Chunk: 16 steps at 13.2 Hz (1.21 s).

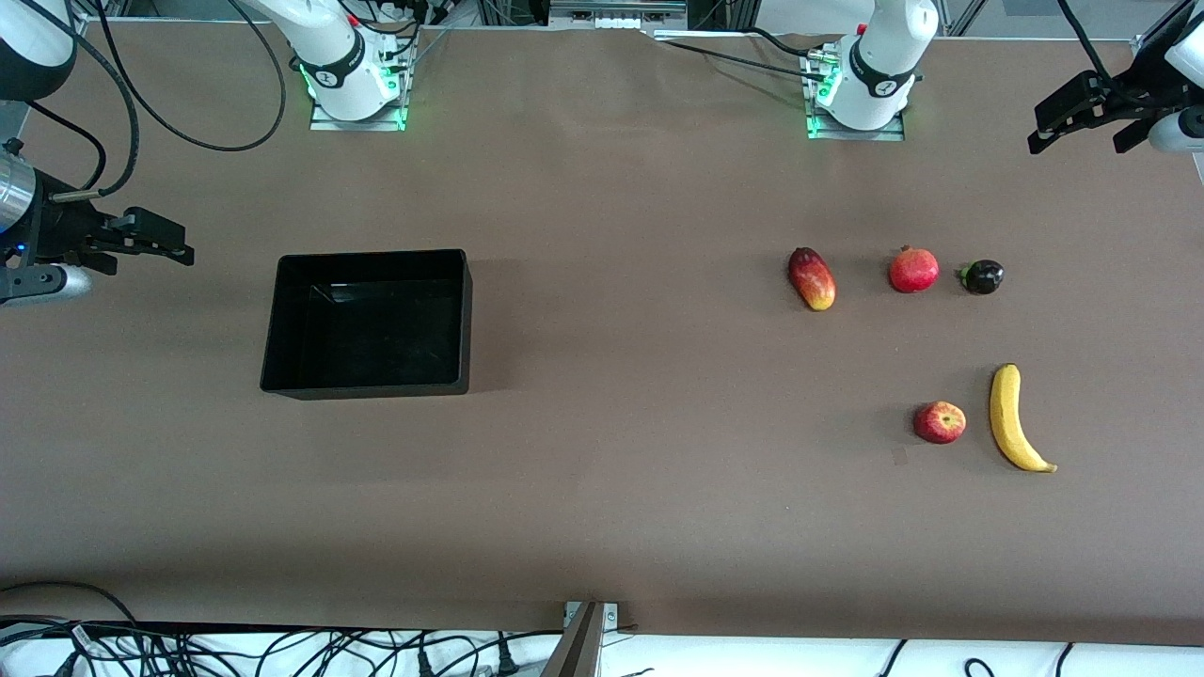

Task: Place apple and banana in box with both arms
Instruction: 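Reach the right gripper to the box rim while the left gripper reaches the apple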

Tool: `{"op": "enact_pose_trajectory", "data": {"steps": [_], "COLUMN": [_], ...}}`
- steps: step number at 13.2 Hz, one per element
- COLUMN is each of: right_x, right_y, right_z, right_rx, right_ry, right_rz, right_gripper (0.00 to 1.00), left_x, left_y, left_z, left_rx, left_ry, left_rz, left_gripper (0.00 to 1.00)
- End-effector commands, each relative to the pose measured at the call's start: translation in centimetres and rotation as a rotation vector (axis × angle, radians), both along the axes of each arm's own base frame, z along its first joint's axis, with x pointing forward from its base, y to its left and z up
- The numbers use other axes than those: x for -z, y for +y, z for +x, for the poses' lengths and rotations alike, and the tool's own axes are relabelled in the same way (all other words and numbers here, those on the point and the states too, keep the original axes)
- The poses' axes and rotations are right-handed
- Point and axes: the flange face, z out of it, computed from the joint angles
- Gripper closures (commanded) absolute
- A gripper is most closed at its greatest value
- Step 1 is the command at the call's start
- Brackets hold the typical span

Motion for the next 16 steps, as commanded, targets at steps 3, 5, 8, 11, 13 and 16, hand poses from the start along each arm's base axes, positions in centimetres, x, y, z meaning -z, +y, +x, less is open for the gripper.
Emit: {"op": "enact_pose_trajectory", "data": {"steps": [3,5,8,11,13,16], "right_x": [-0.6,-0.9,1.7,8.0,12.9,21.2], "right_y": [0.2,0.0,0.8,0.2,-0.1,-1.2], "right_z": [0.2,0.3,0.6,0.8,0.4,-0.6], "right_rx": [-0.020,-0.029,-0.051,-0.055,-0.054,-0.015], "right_ry": [0.004,-0.006,0.042,0.047,0.037,0.009], "right_rz": [-0.018,-0.019,-0.078,-0.110,-0.111,-0.118], "right_gripper": [0.00,0.00,0.00,0.00,0.00,0.00], "left_x": [0.0,0.0,0.3,1.0,2.6,8.4], "left_y": [0.0,0.0,0.0,0.1,0.6,2.3], "left_z": [-0.2,-0.2,-0.2,0.5,2.2,7.8], "left_rx": [0.030,0.031,0.032,0.032,0.024,-0.001], "left_ry": [0.002,0.002,0.003,0.003,0.005,-0.027], "left_rz": [0.044,0.044,0.044,0.043,0.040,0.036], "left_gripper": [0.00,0.00,0.00,0.00,0.00,0.00]}}
